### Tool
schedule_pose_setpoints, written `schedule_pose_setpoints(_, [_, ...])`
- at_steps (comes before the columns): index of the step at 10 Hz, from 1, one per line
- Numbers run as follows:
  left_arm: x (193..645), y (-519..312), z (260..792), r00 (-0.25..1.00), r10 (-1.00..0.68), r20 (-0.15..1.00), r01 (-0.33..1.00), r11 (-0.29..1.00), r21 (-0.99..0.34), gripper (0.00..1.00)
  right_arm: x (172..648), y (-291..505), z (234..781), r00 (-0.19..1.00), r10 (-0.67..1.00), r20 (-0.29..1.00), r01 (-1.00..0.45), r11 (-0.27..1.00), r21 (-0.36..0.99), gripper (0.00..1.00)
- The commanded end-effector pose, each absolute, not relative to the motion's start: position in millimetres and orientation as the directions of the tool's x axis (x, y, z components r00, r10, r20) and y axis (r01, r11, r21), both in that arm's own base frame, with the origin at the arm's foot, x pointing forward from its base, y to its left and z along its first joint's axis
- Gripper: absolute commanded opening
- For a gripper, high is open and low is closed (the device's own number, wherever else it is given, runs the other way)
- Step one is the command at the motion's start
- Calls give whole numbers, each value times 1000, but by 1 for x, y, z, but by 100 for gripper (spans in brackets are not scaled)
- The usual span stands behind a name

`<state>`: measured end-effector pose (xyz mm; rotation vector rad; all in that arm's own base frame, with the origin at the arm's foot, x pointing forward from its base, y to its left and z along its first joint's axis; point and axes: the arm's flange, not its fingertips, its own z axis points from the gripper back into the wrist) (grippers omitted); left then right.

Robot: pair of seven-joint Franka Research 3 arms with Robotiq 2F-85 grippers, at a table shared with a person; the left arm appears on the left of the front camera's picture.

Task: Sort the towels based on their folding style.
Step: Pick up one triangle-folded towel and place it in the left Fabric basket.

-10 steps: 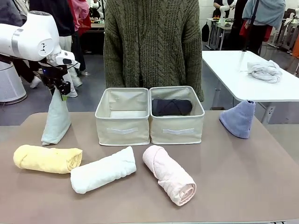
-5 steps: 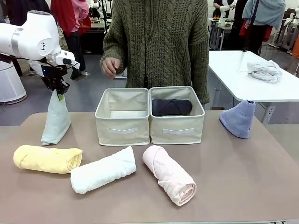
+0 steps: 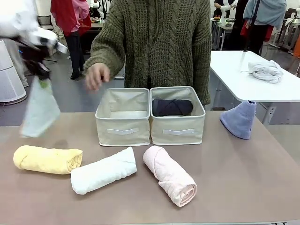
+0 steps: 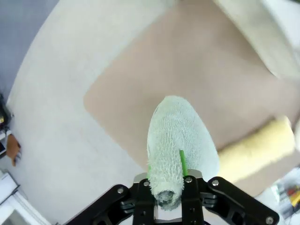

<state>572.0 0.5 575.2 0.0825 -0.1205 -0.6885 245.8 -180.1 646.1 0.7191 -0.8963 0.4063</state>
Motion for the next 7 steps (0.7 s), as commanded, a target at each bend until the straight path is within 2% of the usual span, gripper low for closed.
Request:
schedule_pose_setpoints(1, [454, 105, 644, 662, -743, 97, 744, 667, 36, 0, 246, -180, 645, 565, 29, 825, -611, 687, 394, 100])
schedule_pose_setpoints(2, [412, 151, 652, 706, -694, 140, 695, 717, 52, 0, 246, -180, 645, 565, 29, 825, -611, 687, 394, 100])
schedule_pose_setpoints(3, [397, 184, 656, 739, -644, 197, 650, 759, 38, 0, 246, -180, 645, 565, 29, 825, -611, 687, 394, 100])
schedule_pose_setpoints(5, [372, 214, 641, 786, -571, 238, 584, 812, 20, 0, 246, -180, 645, 565, 29, 825, -611, 687, 394, 100])
schedule_pose_setpoints(7, [386, 221, 644, 795, -556, 241, 570, 822, 16, 0, 246, -180, 645, 565, 29, 825, -611, 687, 394, 100])
